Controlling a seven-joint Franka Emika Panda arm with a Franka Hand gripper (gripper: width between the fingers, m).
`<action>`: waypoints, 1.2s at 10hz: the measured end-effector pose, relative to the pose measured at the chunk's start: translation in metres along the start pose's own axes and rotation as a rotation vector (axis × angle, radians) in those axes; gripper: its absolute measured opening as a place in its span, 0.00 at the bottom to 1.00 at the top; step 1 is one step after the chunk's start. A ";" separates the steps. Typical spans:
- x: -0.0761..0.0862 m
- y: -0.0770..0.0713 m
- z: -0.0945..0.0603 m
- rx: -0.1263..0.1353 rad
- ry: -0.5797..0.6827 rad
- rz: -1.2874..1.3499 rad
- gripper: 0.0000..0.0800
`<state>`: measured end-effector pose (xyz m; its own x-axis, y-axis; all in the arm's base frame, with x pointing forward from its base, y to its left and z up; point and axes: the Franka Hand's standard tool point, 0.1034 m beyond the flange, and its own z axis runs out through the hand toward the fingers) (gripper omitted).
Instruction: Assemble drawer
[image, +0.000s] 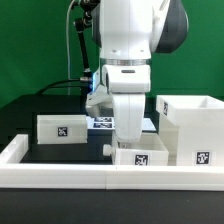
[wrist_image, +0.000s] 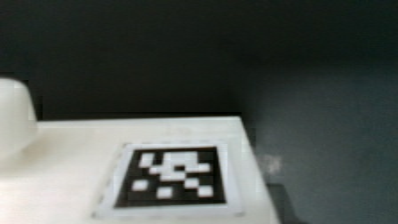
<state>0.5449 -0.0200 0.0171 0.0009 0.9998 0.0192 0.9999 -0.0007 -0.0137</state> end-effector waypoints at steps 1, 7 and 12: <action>-0.001 -0.001 0.001 0.002 0.000 0.002 0.05; 0.013 0.000 0.002 0.017 0.010 -0.016 0.05; 0.012 0.002 0.004 0.006 0.010 -0.013 0.05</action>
Offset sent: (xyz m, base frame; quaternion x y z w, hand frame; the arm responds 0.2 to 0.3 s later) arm 0.0034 0.0110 -0.0012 0.0151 0.0044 -0.0132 0.9998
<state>0.5472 -0.0079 0.0137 -0.0119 0.9995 0.0291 0.9997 0.0124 -0.0195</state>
